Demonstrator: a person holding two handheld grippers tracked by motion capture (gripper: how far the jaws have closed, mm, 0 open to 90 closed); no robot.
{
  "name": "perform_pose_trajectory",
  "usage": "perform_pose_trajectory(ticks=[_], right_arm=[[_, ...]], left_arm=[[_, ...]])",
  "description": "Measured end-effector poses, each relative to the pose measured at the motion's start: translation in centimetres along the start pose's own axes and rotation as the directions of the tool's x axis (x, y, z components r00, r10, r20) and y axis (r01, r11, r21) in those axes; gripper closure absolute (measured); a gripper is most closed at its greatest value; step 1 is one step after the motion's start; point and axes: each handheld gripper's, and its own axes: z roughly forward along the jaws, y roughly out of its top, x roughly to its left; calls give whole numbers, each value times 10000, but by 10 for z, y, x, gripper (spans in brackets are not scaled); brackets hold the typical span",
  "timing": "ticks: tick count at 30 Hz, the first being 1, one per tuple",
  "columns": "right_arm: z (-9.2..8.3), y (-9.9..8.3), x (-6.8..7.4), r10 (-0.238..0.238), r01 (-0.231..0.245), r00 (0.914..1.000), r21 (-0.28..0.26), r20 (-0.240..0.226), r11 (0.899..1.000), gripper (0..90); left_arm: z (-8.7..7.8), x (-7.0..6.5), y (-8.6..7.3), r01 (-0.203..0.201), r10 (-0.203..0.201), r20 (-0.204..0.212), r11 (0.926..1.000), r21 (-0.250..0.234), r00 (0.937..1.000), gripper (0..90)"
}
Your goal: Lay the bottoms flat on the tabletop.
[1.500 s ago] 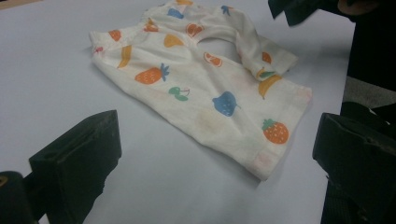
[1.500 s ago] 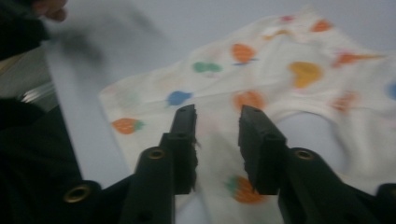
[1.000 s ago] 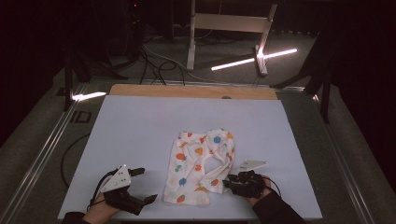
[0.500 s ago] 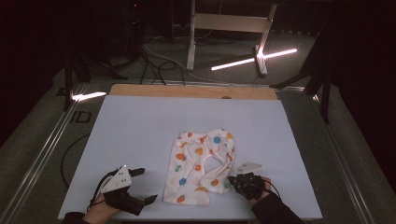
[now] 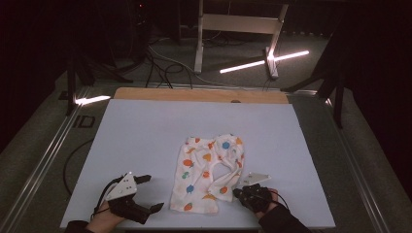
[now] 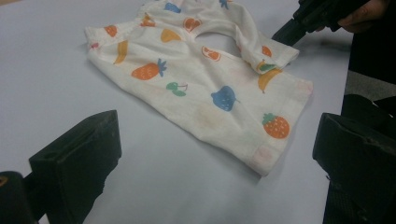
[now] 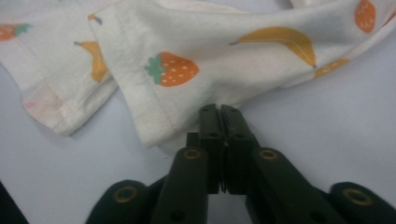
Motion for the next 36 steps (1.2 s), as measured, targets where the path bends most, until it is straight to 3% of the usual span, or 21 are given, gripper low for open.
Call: perform_pose_trajectory(ticks=[5,9,10,13,15,16,19,20,31,34,36], right_arm=[[-4,1,-1,12,-13,9995,49,307,10000,900],[-22,-2,-11,418,-385,9967,-481,694,9981,900],[-30,-6,-14,725,-667,9937,-698,849,9953,900],[-36,-11,-17,898,-821,9910,-796,990,9934,900],[-43,-16,-20,1104,-997,9876,-981,1112,9902,900],[-51,-20,-22,1250,-1087,9817,-1165,1438,9872,900],[-58,-24,-26,1416,-1215,9772,-1301,1580,9840,900],[-65,-28,-30,1674,-1426,9706,-1473,1728,9788,900],[-74,-47,-39,2335,-2102,9533,-1342,1917,9684,900],[-73,-49,-43,2501,-2295,9536,-1330,1678,9642,891],[-73,-48,-43,2472,-2200,9554,-1691,1615,9607,726]], left_arm=[[-1,-1,0,11,-11,10,10000,-75,10000,19],[-2,0,0,75,-75,-1,9999,-106,10000,19],[-2,0,0,62,-61,17,9999,-90,10000,19],[-2,0,0,36,-36,21,9999,-96,10000,19],[-2,-1,0,43,-43,19,9999,-127,10000,19],[-2,-1,0,30,-30,9,9999,-134,10000,19],[-2,0,0,36,-35,5,9999,-135,10000,19],[-2,0,0,25,-25,1,9999,-126,10000,19],[-2,0,0,47,-47,-22,9999,-107,10000,19],[-2,1,0,58,-58,-37,9999,-127,10000,19],[-3,1,0,49,-50,-43,9999,-145,10000,19]])
